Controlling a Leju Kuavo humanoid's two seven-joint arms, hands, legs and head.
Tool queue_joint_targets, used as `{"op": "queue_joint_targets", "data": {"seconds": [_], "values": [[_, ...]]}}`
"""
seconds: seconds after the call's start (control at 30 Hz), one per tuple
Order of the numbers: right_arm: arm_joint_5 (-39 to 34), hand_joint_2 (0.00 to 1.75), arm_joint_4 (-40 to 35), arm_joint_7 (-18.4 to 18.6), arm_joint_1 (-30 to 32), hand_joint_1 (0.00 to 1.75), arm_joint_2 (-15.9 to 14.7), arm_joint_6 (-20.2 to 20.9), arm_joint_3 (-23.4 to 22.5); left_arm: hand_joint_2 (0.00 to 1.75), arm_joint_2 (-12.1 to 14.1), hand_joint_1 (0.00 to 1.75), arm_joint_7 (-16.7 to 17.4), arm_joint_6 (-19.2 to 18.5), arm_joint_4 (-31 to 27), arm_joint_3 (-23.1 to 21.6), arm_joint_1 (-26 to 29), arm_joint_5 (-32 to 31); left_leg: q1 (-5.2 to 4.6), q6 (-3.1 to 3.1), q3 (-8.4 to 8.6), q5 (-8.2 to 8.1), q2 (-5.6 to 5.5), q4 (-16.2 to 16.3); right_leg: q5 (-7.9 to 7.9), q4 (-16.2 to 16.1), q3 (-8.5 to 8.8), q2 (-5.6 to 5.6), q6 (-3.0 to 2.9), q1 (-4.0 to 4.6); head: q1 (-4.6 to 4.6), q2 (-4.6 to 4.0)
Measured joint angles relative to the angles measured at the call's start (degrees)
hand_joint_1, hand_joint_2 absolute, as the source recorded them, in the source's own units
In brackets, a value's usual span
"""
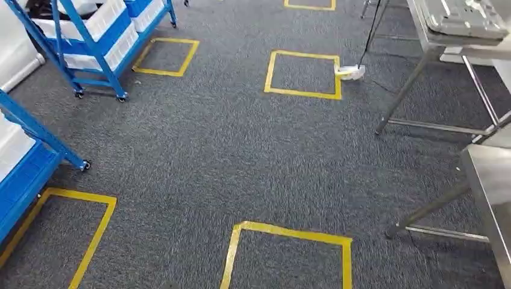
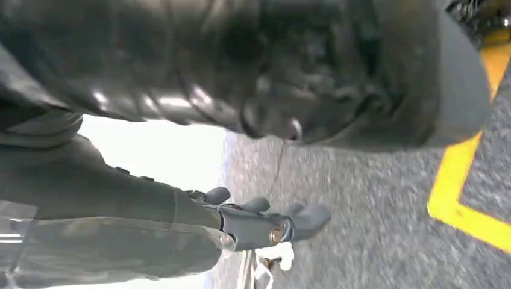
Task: Take the parts from the cabinet and place them on the table.
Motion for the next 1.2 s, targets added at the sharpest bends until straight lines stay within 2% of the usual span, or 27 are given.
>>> {"op": "queue_joint_targets", "data": {"seconds": [0.03,0.07,0.1,0.13,0.2,0.23,0.27,0.3,0.37,0.4,0.43,0.53,0.57,0.6,0.63,0.67,0.73,0.77,0.8,0.87,0.9,0.93,1.07,1.1,1.13,1.17,1.2], "values": [[0.2,0.00,0.0,0.0,-0.2,0.00,0.0,-0.2,0.0,0.00,0.0,0.00,-0.1,0.0,0.0,0.1,0.3,0.1,-0.05,-0.43,-0.31,0.21,-0.88,-0.1,0.22,-0.3,0.15,-0.90,-0.42,-0.10,0.04,0.00],[0.2,0.00,0.0,0.0,-0.2,0.00,0.0,-0.4,0.0,0.00,0.0,0.00,-0.2,0.0,0.0,0.2,0.3,0.1,0.02,-0.46,-0.38,-0.22,-0.12,0.4,0.54,-0.9,0.40,-1.94,-0.96,-0.68,0.00,0.00],[0.4,0.00,0.0,0.3,0.0,0.00,-0.1,-0.5,0.0,0.00,0.0,0.00,-0.2,0.0,0.0,0.3,0.3,0.1,-0.40,-0.64,-1.06,-1.45,3.49,2.0,0.57,-1.2,0.63,-2.60,-1.26,-0.47,-0.09,0.00],[0.7,0.00,0.0,0.6,0.2,0.00,-0.2,-0.6,-0.1,0.00,-0.2,0.00,-0.2,-0.1,0.0,0.3,0.2,0.1,-0.30,-0.79,-2.85,-3.66,5.67,5.5,0.52,-1.2,0.66,-3.70,-1.66,-0.28,-0.42,0.00],[0.8,0.00,0.0,1.1,0.6,0.00,-0.6,-0.6,-0.1,0.00,-0.3,0.00,-0.4,-0.1,0.0,0.4,0.0,0.1,0.00,-1.21,-7.19,-7.87,7.23,14.6,0.30,-1.1,0.62,-5.96,-2.00,0.14,-0.39,0.00],[0.9,0.00,0.0,1.2,0.7,0.00,-0.8,-0.6,-0.1,0.00,-0.4,0.00,-0.4,0.1,0.0,0.5,0.1,0.3,0.10,-1.36,-8.42,-8.45,7.44,17.2,0.23,-1.0,0.59,-6.77,-2.03,0.24,-0.39,0.00],[1.0,0.00,0.0,1.5,0.6,0.00,-0.9,-0.5,-0.1,0.00,-0.4,0.00,-0.3,0.4,0.0,0.6,0.2,0.7,0.19,-1.47,-8.51,-7.99,7.58,17.6,0.15,-1.0,0.60,-7.42,-2.02,0.28,-0.42,0.00],[1.3,0.00,0.0,1.6,0.5,0.00,-1.0,-0.3,-0.1,0.00,-0.4,0.00,-0.2,0.6,0.0,0.9,0.3,1.3,0.28,-1.51,-7.03,-5.97,7.84,14.9,-0.01,-0.9,0.65,-8.29,-1.97,0.28,-0.42,0.00],[1.6,0.00,0.0,1.6,0.4,0.00,-1.0,0.0,-0.1,0.00,-0.4,0.00,-0.3,1.1,0.0,1.4,0.4,2.1,0.29,-1.28,-1.38,-1.15,9.42,4.7,-0.43,-0.8,1.11,-9.67,-1.64,0.27,-0.41,0.00],[1.6,0.00,0.0,1.4,0.4,0.00,-1.0,0.0,-0.1,0.00,-0.4,0.00,-0.5,1.4,0.0,1.9,0.2,2.8,-0.02,-0.98,0.60,-1.18,12.49,0.7,-0.63,-0.8,1.40,-10.26,-1.34,0.37,-0.39,0.00],[1.6,0.00,0.0,0.8,0.4,0.00,-1.0,-0.1,-0.1,0.00,-0.4,0.00,-0.6,1.4,0.0,2.4,0.1,3.2,-0.56,-0.65,0.87,-1.08,12.24,0.4,-0.89,-0.7,1.41,-10.90,-0.93,0.69,-0.37,0.00],[1.6,0.00,0.0,-0.6,-0.3,0.00,-1.0,-0.3,-0.2,0.00,-0.3,0.00,-1.0,1.6,0.0,3.4,0.2,3.8,-0.86,0.13,0.26,-0.92,10.45,0.2,-0.76,-1.2,1.91,-12.07,-0.18,0.50,-0.35,0.00],[1.7,0.00,-0.1,-0.7,-0.5,0.00,-1.0,-0.1,-0.2,0.00,-0.2,0.00,-1.7,1.8,0.0,4.0,0.2,4.2,-0.24,0.80,1.26,-0.38,9.74,-0.8,-1.12,-1.1,2.10,-11.91,0.41,0.60,-0.37,0.00],[1.9,0.00,-0.1,-0.6,-0.5,0.00,-1.0,0.1,-0.2,0.00,-0.1,0.00,-2.4,2.0,0.0,4.3,0.3,4.3,-0.20,0.93,1.40,-0.13,9.29,-1.2,-1.99,-0.1,2.02,-8.56,0.69,0.15,-0.22,0.00],[2.0,0.00,-0.1,-0.6,-0.5,0.00,-1.0,0.3,-0.2,0.00,-0.1,0.00,-2.8,2.2,0.0,4.6,0.1,4.4,-0.17,1.39,1.33,0.09,8.79,-1.3,-3.98,2.7,0.66,-6.40,0.67,0.11,-0.22,0.00],[2.2,0.00,-0.1,-0.6,-0.4,0.00,-1.0,0.5,-0.2,0.00,-0.1,0.00,-3.1,2.3,0.0,4.8,-0.2,4.4,-0.18,1.49,1.18,0.12,8.17,-1.3,-6.39,7.0,-1.52,-5.38,0.75,0.07,-0.15,0.00],[2.3,0.00,0.0,-0.5,-0.3,0.00,-1.0,0.5,-0.2,0.00,-0.2,0.00,-3.3,2.3,0.0,5.2,-0.2,4.5,-0.28,1.64,1.13,0.12,6.74,-1.2,-9.76,16.2,-6.12,-4.93,0.91,0.07,-0.17,0.00],[2.3,0.00,0.0,-0.5,-0.3,0.00,-1.0,0.5,-0.2,0.00,-0.2,0.00,-3.3,2.3,0.0,5.3,-0.2,4.5,-0.28,1.63,1.19,0.12,5.92,-1.2,-9.35,17.7,-7.14,-4.92,1.01,0.05,-0.20,0.00],[2.4,0.00,0.0,-0.5,-0.4,0.00,-1.0,0.5,-0.2,0.00,-0.2,0.00,-3.3,2.3,0.0,5.5,-0.1,4.6,-0.25,1.61,1.32,0.11,5.13,-1.1,-7.65,16.3,-6.75,-4.91,1.02,-0.04,-0.17,0.00],[2.4,0.00,0.0,-0.4,-0.3,0.00,-1.0,0.5,-0.2,0.00,-0.2,0.00,-3.3,2.3,0.0,5.6,0.0,4.7,-0.11,1.36,1.51,-0.05,3.29,-0.8,-1.70,7.3,-2.94,-4.14,1.08,-0.46,-0.17,0.00],[2.4,0.00,0.0,-0.4,-0.2,0.00,-1.0,0.5,-0.2,0.00,-0.2,0.00,-3.3,2.3,0.0,5.6,-0.1,4.7,-0.02,1.02,1.30,-0.27,2.49,-0.4,0.98,1.8,-0.63,-1.63,1.17,-0.88,-0.17,0.00],[2.4,0.00,0.0,-0.4,0.0,0.00,-1.0,0.5,-0.2,0.00,-0.2,0.00,-3.4,2.3,0.0,5.7,-0.2,4.7,-0.28,0.59,0.82,-0.49,1.88,0.1,-0.09,0.4,-0.25,1.00,1.10,-0.79,-0.13,0.00],[2.4,0.00,0.0,-0.4,-0.7,0.00,-1.0,0.5,-0.2,0.00,-0.2,0.00,-3.4,2.3,0.0,6.1,0.1,4.8,0.11,-0.93,-0.24,0.13,-0.60,-0.1,0.49,0.0,-0.38,-1.53,-0.30,-0.59,-0.22,0.00],[2.4,0.00,0.0,-0.4,-0.7,0.00,-0.7,0.5,-0.2,0.00,-0.2,0.00,-3.4,2.3,0.0,6.2,0.2,4.8,0.26,-1.00,-0.23,-0.35,0.62,0.4,0.80,-0.5,-0.12,-2.59,-0.86,-0.88,-0.22,0.00],[2.4,0.00,0.0,-0.4,-0.6,0.00,-0.7,0.5,-0.2,0.00,-0.2,0.00,-3.4,2.3,0.0,6.2,0.2,4.8,-0.19,-1.21,-1.09,-1.84,4.53,2.4,0.79,-0.8,0.03,-3.20,-1.38,-0.77,-0.45,0.00],[2.4,0.00,0.0,-0.4,-0.4,0.00,-0.7,0.5,-0.2,0.00,-0.2,0.00,-3.4,2.3,0.0,6.2,0.0,4.8,-0.12,-1.48,-3.07,-4.31,6.50,6.4,0.72,-0.9,0.02,-4.29,-1.68,-0.51,-0.57,0.00],[2.4,0.00,0.0,-0.4,-0.2,0.00,-0.8,0.5,-0.2,0.00,-0.2,0.00,-3.4,2.3,0.0,6.3,-0.1,4.8,0.05,-1.68,-5.27,-6.64,7.26,11.1,0.65,-0.8,0.02,-5.26,-1.82,-0.31,-0.57,0.00]]}}
